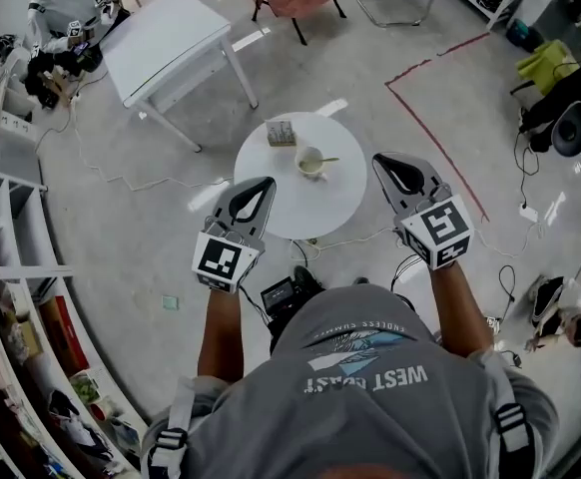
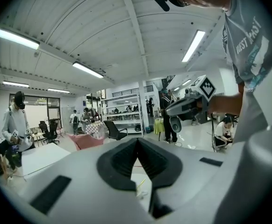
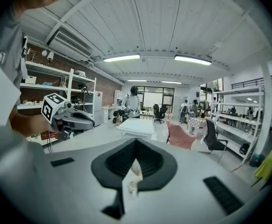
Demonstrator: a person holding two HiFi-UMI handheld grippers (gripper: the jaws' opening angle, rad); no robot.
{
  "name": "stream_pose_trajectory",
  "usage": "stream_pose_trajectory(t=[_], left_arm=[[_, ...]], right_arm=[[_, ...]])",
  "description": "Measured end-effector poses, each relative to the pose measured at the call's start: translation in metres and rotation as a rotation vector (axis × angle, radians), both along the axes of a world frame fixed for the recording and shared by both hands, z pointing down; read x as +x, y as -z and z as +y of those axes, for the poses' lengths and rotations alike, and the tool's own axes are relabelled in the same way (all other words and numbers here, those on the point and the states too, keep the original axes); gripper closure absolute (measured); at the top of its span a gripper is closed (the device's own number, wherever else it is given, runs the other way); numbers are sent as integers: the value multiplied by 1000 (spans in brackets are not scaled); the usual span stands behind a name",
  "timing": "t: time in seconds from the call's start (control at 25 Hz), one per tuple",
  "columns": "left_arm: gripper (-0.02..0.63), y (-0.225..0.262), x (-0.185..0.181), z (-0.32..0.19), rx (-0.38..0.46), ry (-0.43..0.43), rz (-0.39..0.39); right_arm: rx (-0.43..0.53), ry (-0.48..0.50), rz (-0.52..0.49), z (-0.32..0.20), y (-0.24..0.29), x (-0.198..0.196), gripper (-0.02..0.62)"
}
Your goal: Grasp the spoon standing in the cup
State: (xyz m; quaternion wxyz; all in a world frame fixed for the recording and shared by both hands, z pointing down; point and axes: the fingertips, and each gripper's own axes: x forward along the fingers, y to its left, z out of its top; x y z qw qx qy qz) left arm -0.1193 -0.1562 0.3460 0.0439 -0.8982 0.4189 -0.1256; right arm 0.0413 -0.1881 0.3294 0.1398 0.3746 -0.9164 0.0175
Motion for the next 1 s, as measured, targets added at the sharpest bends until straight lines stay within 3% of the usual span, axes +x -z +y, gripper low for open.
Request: stream_pose_trajectory(t=[0.24,0.56,1.0], left_arm=[[601,-6,-14,-13,0,-49,34],[601,-13,-20,-24,-14,-78,61],[601,-27,-39,-26,-90,19,17]], right_arm=[[-18,-50,34,-5,-8,-15,597],[-33,-46,54,-15,-19,-32,597],[-65,46,11,-41,-32,-53,597]])
